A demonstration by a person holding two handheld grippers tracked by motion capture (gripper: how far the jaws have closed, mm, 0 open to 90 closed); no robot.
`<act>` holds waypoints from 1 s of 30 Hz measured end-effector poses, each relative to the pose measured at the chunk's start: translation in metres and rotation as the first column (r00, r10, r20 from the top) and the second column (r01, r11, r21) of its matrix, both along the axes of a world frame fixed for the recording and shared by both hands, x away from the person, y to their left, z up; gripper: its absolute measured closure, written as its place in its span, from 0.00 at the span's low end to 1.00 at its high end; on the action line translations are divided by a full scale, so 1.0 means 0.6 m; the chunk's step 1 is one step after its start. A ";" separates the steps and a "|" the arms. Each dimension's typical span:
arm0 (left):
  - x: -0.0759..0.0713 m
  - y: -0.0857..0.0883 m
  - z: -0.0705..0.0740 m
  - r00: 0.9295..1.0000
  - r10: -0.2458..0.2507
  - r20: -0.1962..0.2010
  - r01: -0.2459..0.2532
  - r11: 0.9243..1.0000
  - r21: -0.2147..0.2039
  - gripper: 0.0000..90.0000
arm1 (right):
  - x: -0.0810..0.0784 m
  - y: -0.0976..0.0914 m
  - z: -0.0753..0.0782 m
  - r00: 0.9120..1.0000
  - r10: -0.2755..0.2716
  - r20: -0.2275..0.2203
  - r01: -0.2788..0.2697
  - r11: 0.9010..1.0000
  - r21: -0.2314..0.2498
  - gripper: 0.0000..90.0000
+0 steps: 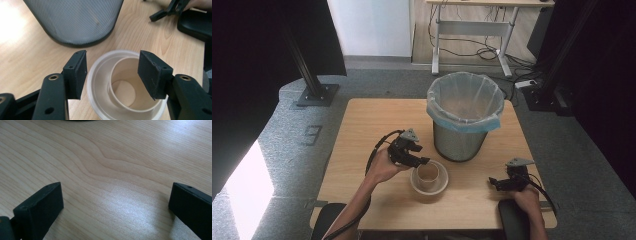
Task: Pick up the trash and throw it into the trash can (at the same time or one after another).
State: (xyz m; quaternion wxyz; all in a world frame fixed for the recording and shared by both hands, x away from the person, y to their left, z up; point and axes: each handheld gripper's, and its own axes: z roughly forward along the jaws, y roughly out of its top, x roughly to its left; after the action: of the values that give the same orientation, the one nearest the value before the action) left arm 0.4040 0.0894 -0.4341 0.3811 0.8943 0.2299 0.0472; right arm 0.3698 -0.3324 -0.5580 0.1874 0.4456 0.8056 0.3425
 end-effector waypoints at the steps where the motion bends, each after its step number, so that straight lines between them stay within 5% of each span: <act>1: 0.001 0.000 -0.007 1.000 0.000 -0.007 0.000 1.000 0.000 0.46 | 0.000 0.000 0.000 1.000 0.000 0.000 0.000 1.000 0.000 0.00; 17: 0.010 -0.019 -0.077 0.998 0.004 -0.061 0.001 0.997 0.075 0.69 | 0.000 0.000 0.000 1.000 0.001 0.001 -0.001 1.000 0.000 0.00; 25: 0.008 -0.024 -0.084 0.996 -0.010 -0.085 0.019 0.994 0.107 0.90 | 0.000 0.000 0.000 1.000 0.001 0.002 -0.001 1.000 0.000 0.00; 30: 0.007 -0.024 -0.076 0.995 -0.025 -0.101 0.035 0.995 0.098 0.93 | 0.000 0.000 0.000 1.000 0.000 0.001 0.000 1.000 0.001 0.00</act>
State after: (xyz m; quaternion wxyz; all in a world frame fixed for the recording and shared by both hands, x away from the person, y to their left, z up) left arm 0.4084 0.0751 -0.4796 0.3246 0.9169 0.2323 0.0081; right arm 0.3699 -0.3325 -0.5581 0.1875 0.4453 0.8056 0.3430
